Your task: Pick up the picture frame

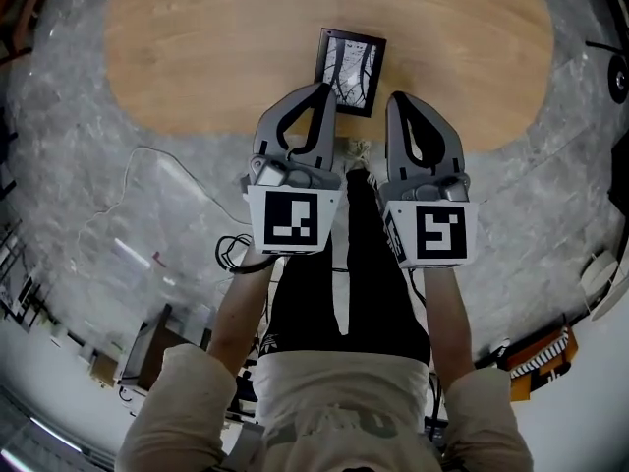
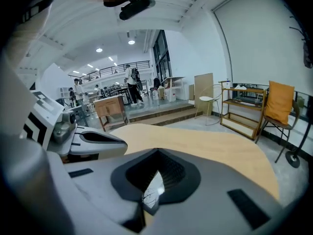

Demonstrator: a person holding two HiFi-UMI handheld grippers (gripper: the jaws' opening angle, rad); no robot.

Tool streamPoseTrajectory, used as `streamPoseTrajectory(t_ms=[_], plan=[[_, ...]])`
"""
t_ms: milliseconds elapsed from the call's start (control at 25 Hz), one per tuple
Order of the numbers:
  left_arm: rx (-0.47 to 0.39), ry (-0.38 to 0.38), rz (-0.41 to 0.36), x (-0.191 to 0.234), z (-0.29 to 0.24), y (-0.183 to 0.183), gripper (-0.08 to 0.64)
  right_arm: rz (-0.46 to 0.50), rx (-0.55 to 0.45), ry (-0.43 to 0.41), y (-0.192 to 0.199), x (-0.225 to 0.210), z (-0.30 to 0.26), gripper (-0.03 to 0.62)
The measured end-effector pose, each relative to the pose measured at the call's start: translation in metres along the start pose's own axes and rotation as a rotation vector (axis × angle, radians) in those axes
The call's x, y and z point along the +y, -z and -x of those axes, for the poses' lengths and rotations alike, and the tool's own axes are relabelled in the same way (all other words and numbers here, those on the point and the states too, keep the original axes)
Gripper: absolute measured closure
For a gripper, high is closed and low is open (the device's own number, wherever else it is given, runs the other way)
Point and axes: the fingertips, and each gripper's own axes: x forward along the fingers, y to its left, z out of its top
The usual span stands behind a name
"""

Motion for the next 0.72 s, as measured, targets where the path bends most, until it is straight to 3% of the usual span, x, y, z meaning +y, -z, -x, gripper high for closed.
streamPoseTrajectory(t_ms=[120,160,240,320,520,640,720], plan=[[0.036,0.005,-0.057,0.002,-0.002,0.007,0.551,0.015,0.001,-0.001,0.002,-0.003,-0.001,0.588],[0.051,0.021,-0.072,-0.001,-0.004,0.010,0.515,0.017,0.008,-0.003,0.004,-0.005,0.000,0.588],[0.084,0.109,-0.120,-0.015,-0.011,0.016,0.308,0.028,0.029,-0.010,0.008,-0.006,0.001,0.588],[0.131,0.224,-0.205,-0.033,-0.016,0.029,0.267,0.048,0.052,-0.021,0.015,-0.003,0.001,0.588],[0.347,0.447,-0.500,-0.075,-0.024,0.098,0.236,0.080,0.089,-0.083,0.034,0.017,0.002,0.588],[0.504,0.512,-0.657,-0.086,-0.023,0.144,0.236,0.118,0.079,-0.124,0.041,0.029,0.004,0.588],[0.554,0.513,-0.715,-0.087,-0.025,0.160,0.236,0.146,0.095,-0.130,0.048,0.032,0.007,0.588]])
